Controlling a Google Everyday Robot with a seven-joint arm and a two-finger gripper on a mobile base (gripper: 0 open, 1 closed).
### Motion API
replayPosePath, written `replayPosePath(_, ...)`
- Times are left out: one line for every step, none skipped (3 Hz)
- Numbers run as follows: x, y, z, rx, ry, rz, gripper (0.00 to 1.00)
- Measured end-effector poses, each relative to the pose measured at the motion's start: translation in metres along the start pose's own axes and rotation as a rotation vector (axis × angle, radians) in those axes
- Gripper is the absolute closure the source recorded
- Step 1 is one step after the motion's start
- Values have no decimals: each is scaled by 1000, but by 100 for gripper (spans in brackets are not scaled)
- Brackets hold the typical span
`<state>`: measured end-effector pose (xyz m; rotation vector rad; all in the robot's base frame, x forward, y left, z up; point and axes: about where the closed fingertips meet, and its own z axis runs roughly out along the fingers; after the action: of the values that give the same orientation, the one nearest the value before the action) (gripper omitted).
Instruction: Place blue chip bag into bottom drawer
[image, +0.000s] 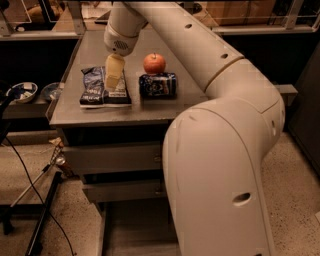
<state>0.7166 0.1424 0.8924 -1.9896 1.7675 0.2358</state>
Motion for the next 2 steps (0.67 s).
replayPosePath(-4, 4, 8, -18, -12, -3, 0)
replayPosePath(-14, 22, 52, -110, -37, 2, 0)
